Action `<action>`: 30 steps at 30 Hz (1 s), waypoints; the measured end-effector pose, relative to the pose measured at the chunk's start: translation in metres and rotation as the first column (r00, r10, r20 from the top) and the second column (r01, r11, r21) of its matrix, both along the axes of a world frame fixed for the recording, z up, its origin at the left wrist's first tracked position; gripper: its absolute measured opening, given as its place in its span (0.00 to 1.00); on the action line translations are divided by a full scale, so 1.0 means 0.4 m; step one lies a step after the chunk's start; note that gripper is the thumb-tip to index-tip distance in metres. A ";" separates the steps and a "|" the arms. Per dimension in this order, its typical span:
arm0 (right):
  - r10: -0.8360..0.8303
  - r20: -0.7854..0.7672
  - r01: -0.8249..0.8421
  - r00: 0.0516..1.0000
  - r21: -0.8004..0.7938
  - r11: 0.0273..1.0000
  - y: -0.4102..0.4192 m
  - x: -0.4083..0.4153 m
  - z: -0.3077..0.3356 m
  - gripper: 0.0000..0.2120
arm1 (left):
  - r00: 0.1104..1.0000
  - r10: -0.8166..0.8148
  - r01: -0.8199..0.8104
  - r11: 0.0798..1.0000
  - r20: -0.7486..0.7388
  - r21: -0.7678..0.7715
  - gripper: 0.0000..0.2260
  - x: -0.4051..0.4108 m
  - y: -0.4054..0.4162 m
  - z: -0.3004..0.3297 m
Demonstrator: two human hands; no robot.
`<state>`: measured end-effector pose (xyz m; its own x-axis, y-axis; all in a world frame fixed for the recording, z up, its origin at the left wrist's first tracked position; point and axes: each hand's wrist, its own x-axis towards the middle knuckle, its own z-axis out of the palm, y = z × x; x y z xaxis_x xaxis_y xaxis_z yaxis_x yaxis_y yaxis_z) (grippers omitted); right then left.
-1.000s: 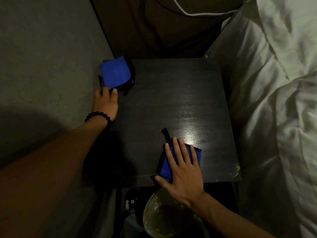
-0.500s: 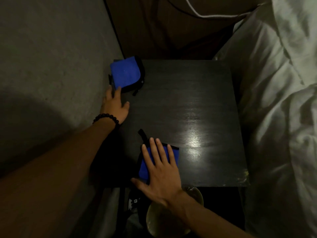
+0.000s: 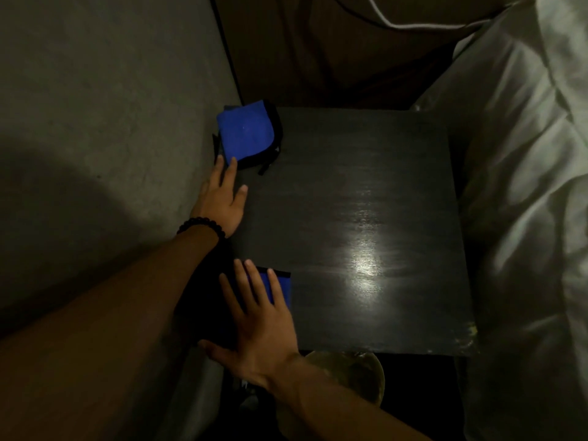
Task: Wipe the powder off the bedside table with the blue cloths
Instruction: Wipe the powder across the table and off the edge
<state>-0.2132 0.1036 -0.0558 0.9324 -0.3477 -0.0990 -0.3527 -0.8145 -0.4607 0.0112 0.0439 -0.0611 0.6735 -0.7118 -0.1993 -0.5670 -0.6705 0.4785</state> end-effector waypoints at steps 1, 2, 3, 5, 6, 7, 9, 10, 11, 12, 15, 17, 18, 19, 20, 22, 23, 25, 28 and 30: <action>0.009 -0.002 -0.009 1.000 0.002 1.000 0.005 0.005 0.002 0.44 | 1.000 0.002 -0.002 1.000 -0.007 0.002 0.26 -0.002 0.000 0.001; 0.016 -0.005 -0.016 1.000 0.006 1.000 0.009 0.010 0.004 0.44 | 1.000 0.004 -0.004 1.000 -0.013 0.004 0.26 -0.004 -0.001 0.001; 0.024 -0.008 -0.024 1.000 0.008 1.000 0.012 0.015 0.006 0.44 | 1.000 0.005 -0.005 1.000 -0.020 0.005 0.26 -0.006 -0.001 0.002; 0.048 -0.013 -0.048 0.999 0.010 0.999 0.017 0.024 0.009 0.44 | 0.999 0.011 -0.011 1.000 -0.048 -0.001 0.26 -0.009 -0.001 0.002; 0.063 -0.016 -0.062 0.998 0.011 0.998 0.019 0.028 0.008 0.44 | 0.998 0.018 -0.018 1.000 -0.066 -0.003 0.25 -0.010 -0.002 0.002; 0.076 -0.018 -0.076 0.997 0.010 0.997 0.021 0.030 0.006 0.44 | 0.996 0.028 -0.028 1.000 -0.083 -0.002 0.25 -0.011 -0.002 0.002; 0.099 -0.020 -0.099 0.995 -0.003 0.995 0.027 0.038 -0.001 0.44 | 0.992 0.050 -0.051 0.999 -0.116 -0.004 0.25 -0.012 -0.006 0.002; 0.111 -0.026 -0.112 0.993 -0.013 0.994 0.031 0.043 -0.005 0.44 | 0.989 0.063 -0.065 0.998 -0.132 -0.006 0.25 -0.011 -0.008 0.004; 0.126 -0.038 -0.127 0.991 -0.026 0.992 0.035 0.049 -0.008 0.44 | 0.986 0.079 -0.081 0.997 -0.149 -0.009 0.24 -0.010 -0.011 0.006; 0.140 -0.054 -0.142 0.989 -0.040 0.989 0.039 0.054 -0.010 0.44 | 0.981 0.097 -0.101 0.995 -0.170 -0.014 0.24 -0.008 -0.014 0.008; 0.179 -0.085 -0.185 0.980 -0.065 0.981 0.051 0.066 -0.010 0.44 | 0.969 0.118 -0.130 0.991 -0.219 -0.044 0.23 0.001 -0.019 0.016; 0.194 -0.084 -0.199 0.977 -0.065 0.978 0.052 0.067 -0.007 0.41 | 0.970 0.111 -0.124 0.991 -0.216 -0.050 0.22 0.007 -0.019 0.021; 0.200 -0.078 -0.205 0.977 -0.068 0.976 0.050 0.064 -0.005 0.40 | 0.973 0.108 -0.119 0.992 -0.204 -0.043 0.22 0.010 -0.019 0.022; 0.215 -0.070 -0.220 0.974 -0.076 0.973 0.047 0.061 -0.004 0.38 | 0.976 0.106 -0.115 0.993 -0.191 -0.032 0.22 0.010 -0.018 0.023; 0.242 -0.060 -0.246 0.969 -0.083 0.966 0.042 0.057 -0.003 0.37 | 0.978 0.106 -0.112 0.994 -0.177 -0.021 0.22 0.011 -0.018 0.024; 0.304 -0.050 -0.308 0.951 -0.091 0.947 0.030 0.045 -0.004 0.35 | 0.981 0.108 -0.109 0.994 -0.158 0.000 0.22 0.011 -0.022 0.025; 0.330 -0.056 -0.335 0.942 -0.107 0.936 0.023 0.039 -0.004 0.34 | 0.983 0.109 -0.109 0.994 -0.150 0.010 0.22 0.012 -0.024 0.027; 0.362 -0.078 -0.370 0.929 -0.149 0.917 0.011 0.029 -0.004 0.33 | 0.986 0.106 -0.104 0.994 -0.127 0.025 0.22 0.015 -0.027 0.030; 0.387 -0.050 -0.390 0.921 -0.151 0.908 -0.004 0.014 -0.006 0.32 | 0.990 0.094 -0.090 0.995 -0.107 0.047 0.22 0.019 -0.029 0.031; 0.400 -0.015 -0.397 0.916 -0.151 0.905 -0.018 0.004 -0.005 0.32 | 0.990 0.101 -0.096 0.994 -0.099 0.059 0.22 0.020 -0.029 0.031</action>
<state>-0.2117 0.0962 -0.0579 0.9973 0.0437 -0.0593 0.0220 -0.9449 -0.3267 0.0194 0.0323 -0.0485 0.7142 -0.6292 -0.3066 -0.4470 -0.7472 0.4919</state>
